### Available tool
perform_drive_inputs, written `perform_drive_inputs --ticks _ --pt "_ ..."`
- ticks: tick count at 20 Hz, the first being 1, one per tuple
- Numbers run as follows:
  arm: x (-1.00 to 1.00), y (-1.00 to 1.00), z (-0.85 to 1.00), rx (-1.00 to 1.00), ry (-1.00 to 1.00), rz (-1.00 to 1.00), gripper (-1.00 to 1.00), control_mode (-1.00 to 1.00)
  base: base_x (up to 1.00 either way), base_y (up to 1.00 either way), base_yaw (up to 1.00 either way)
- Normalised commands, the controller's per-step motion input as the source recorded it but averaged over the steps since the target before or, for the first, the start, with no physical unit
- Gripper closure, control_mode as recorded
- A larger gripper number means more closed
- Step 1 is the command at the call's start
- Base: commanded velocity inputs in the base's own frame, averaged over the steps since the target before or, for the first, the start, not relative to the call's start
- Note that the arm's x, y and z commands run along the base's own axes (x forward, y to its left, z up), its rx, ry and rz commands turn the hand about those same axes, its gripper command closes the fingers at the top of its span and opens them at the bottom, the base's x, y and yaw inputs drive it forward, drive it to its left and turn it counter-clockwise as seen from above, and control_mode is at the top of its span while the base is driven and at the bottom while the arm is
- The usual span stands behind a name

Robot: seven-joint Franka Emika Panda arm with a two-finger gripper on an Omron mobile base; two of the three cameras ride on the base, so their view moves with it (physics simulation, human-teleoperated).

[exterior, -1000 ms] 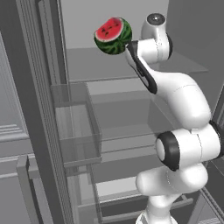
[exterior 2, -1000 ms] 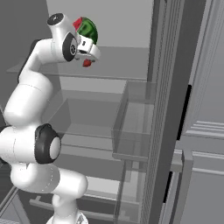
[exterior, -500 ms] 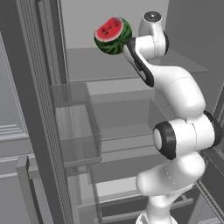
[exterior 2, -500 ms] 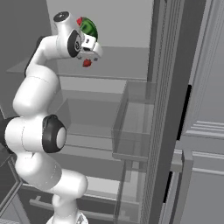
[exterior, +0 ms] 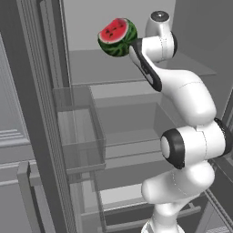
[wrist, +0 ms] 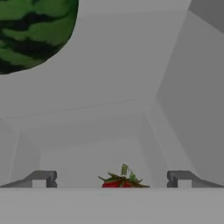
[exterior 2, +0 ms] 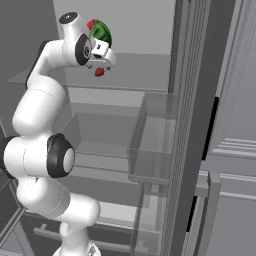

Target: Take the strawberry from the fridge and place it on top of the pancake, located on the dining counter.

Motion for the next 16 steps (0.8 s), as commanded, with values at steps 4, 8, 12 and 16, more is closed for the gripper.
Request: perform_drive_inputs --ticks 4,8,12,16 --pt "0.0 0.0 -0.14 0.0 0.02 0.0 -1.0 -1.0 0.0 0.0 0.0" --pt "-0.23 0.0 -0.2 0.0 0.0 0.0 -1.0 -1.0 0.0 0.0 0.0" --pt "-0.13 0.0 -0.14 0.0 0.0 0.0 -1.0 -1.0 0.0 0.0 0.0" --pt "0.0 0.0 -0.04 0.0 0.02 0.0 -1.0 -1.0 0.0 0.0 0.0"
